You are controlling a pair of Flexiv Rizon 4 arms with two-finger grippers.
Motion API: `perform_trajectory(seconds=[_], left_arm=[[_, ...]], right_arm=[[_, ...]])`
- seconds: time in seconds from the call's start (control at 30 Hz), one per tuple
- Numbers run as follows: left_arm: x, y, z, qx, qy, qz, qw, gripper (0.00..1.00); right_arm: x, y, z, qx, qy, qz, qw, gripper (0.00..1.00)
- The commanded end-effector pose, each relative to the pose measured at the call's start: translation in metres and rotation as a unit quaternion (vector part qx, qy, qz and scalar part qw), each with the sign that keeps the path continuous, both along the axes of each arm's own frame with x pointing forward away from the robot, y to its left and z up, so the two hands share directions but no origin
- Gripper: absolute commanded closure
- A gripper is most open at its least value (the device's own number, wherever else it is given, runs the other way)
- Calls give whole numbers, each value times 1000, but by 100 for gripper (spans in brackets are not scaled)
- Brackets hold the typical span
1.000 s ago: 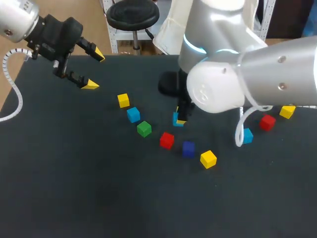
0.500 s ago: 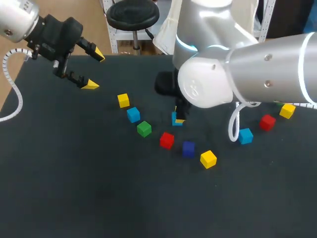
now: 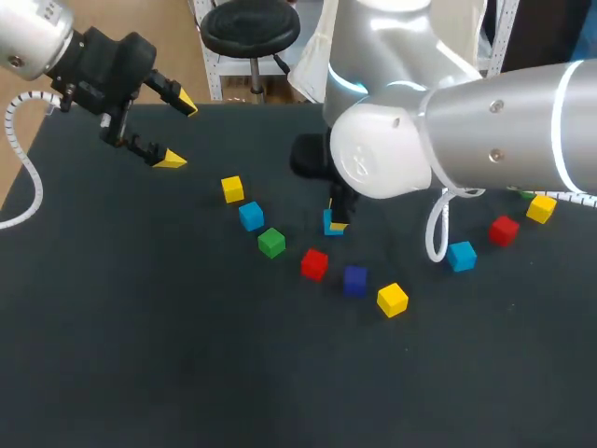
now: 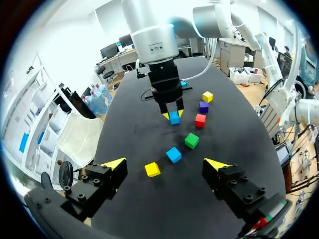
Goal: Place the blue cubes, place green cubes on the blue cubes, place the yellow cubes on the green cubes, then place the red cubes on the yellow cubes, and place purple cube on the red cubes.
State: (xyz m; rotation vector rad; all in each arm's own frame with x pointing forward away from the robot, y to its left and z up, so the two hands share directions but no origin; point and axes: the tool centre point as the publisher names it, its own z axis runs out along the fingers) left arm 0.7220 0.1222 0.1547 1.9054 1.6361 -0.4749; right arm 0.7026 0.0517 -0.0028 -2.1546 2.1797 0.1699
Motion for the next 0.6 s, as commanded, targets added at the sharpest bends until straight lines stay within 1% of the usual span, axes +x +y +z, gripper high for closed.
perform_trajectory(seconds=[0.03,0.47,0.53,0.6], left_arm=[[0,1,-1,0,-2,-1,1000,0],[0,1,-1,0,-2,-1,1000,0],[0,1,-1,0,-2,-1,1000,0],[0,1,-1,0,-2,-1,1000,0]], right_arm=[[2,0,0,4,4,0,1000,100],[1,0,-1,9,8,2,1000,100],[1,0,-1,9,8,3,1000,84],[1,0,-1,9,9,4,1000,74]])
